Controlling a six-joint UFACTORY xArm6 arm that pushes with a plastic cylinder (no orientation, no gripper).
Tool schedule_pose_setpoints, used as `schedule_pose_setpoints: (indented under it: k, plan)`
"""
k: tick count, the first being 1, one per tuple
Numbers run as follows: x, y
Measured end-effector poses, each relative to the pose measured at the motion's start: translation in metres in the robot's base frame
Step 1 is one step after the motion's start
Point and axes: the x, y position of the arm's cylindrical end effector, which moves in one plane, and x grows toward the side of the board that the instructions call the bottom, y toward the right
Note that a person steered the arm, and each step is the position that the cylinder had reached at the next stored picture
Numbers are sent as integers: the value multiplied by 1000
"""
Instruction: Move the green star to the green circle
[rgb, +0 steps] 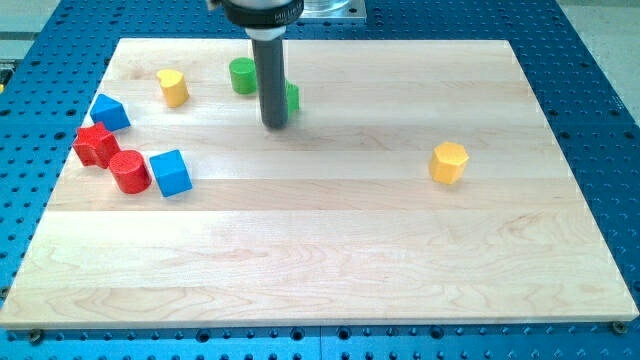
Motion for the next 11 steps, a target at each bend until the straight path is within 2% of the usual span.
schedule_pose_setpoints:
  k: [1, 2, 3, 4, 6, 11]
  plan:
    - [-35, 0]
    - [-28, 6]
    - [-37, 55]
    - [-70, 68]
    - [-73, 14]
    - [-73, -36]
